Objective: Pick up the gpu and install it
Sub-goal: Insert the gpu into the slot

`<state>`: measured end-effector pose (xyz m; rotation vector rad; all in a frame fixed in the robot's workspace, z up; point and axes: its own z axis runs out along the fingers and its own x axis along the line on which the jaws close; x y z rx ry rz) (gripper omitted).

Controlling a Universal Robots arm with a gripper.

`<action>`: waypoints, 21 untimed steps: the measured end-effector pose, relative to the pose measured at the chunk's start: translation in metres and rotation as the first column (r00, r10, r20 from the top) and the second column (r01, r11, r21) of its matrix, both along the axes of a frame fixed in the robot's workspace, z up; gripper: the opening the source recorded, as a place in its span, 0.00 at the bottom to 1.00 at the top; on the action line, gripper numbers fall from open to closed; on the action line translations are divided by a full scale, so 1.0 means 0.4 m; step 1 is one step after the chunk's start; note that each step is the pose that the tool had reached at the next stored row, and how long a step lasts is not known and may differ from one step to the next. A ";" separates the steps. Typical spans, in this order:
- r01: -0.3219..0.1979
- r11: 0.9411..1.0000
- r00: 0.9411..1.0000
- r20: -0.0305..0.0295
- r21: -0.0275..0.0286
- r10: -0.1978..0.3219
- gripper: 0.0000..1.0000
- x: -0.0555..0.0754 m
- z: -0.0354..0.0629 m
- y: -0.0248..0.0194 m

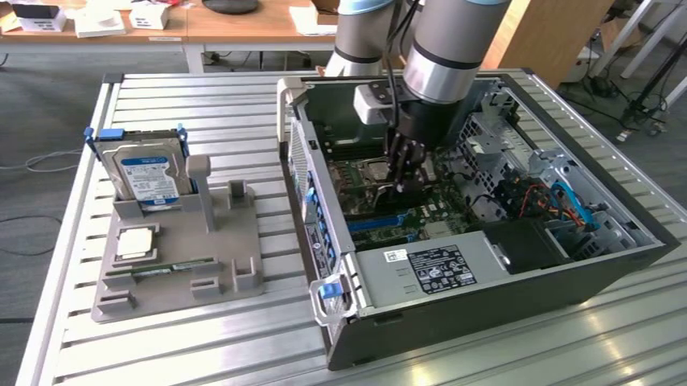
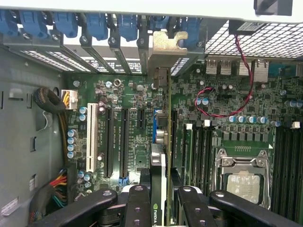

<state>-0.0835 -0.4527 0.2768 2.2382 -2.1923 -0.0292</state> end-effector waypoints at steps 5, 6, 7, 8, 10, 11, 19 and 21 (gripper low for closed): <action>0.000 1.000 1.000 0.000 0.000 0.000 0.27 -0.002 0.000 0.000; 0.000 1.000 1.000 0.000 0.000 0.000 0.27 -0.002 0.000 0.000; 0.000 1.000 1.000 0.000 0.000 0.000 0.27 -0.002 0.000 0.000; 0.000 1.000 1.000 0.000 0.000 0.000 0.27 -0.002 0.000 0.000; 0.000 1.000 1.000 0.000 0.000 0.000 0.27 -0.002 0.000 -0.001; 0.000 1.000 1.000 0.000 0.000 0.000 0.27 -0.003 0.000 -0.001; 0.000 1.000 1.000 0.000 0.000 0.000 0.27 -0.004 -0.002 -0.002; 0.000 1.000 1.000 0.000 0.000 0.000 0.27 -0.004 -0.004 -0.002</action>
